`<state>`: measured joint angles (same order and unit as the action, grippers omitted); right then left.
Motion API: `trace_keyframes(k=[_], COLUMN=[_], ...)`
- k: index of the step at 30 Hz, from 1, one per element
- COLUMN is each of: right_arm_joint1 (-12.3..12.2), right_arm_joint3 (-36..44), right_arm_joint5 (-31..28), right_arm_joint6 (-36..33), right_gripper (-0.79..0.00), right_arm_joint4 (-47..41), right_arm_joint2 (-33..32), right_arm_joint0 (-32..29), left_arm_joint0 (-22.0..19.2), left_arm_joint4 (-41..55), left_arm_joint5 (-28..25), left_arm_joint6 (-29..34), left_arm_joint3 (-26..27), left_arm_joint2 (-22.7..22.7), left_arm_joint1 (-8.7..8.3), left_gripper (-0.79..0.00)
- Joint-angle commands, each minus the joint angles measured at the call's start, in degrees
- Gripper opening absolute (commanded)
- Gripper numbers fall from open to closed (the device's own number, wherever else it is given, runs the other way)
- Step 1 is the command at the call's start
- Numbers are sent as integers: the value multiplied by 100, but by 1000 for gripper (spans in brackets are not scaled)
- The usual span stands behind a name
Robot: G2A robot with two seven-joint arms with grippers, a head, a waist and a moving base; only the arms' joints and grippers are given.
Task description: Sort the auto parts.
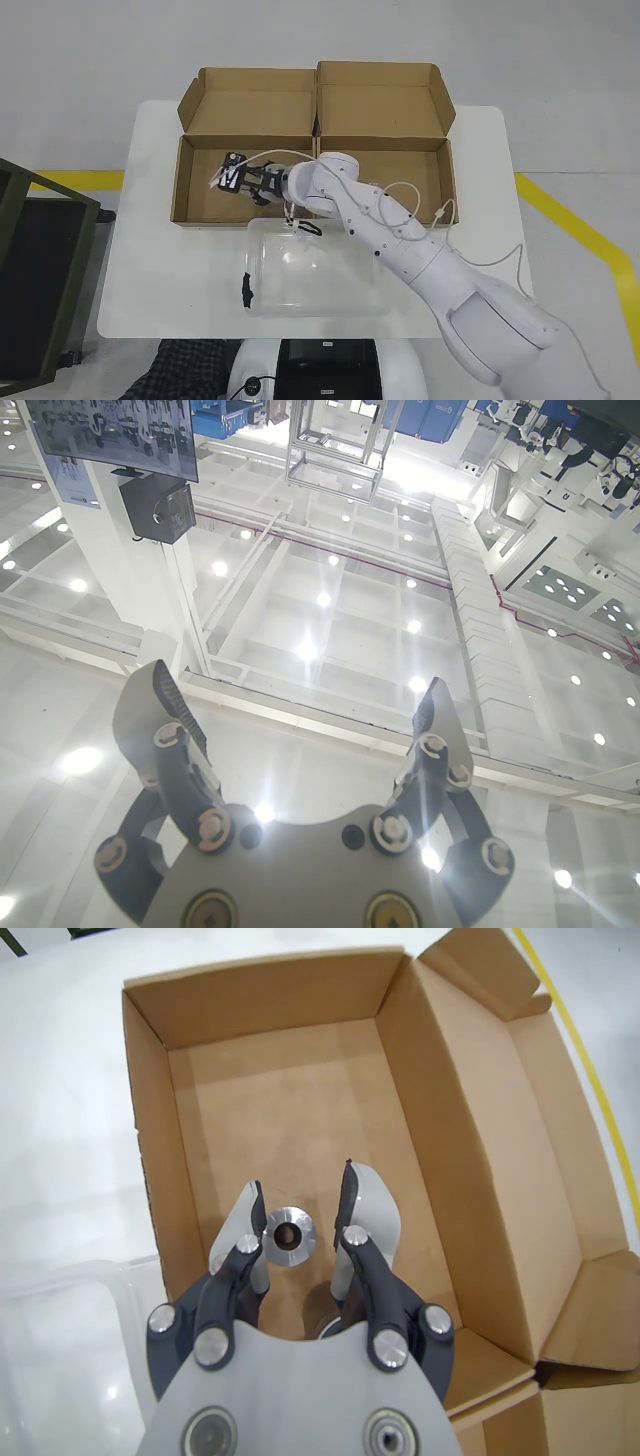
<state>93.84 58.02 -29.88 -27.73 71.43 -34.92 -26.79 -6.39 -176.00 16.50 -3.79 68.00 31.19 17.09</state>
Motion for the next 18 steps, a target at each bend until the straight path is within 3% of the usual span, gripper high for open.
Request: trace_keyframes(k=[1,9,18], right_arm_joint1=[-36,-333,-735], right_arm_joint3=[223,1632,3340], right_arm_joint5=[-13,-224,-404], right_arm_joint6=[2,-17,184], right_gripper=[-496,-459,-409], right_arm_joint4=[48,156,567], right_arm_joint2=[-83,-714,-1746], right_arm_joint0=[-52,-722,-1893], left_arm_joint0=[0,0,0], left_arm_joint4=[0,0,0], left_arm_joint5=[0,0,0], left_arm_joint6=[0,0,0], left_arm_joint3=[0,0,0], left_arm_joint2=[0,0,0], left_arm_joint1=[0,0,0], left_gripper=[0,0,0])
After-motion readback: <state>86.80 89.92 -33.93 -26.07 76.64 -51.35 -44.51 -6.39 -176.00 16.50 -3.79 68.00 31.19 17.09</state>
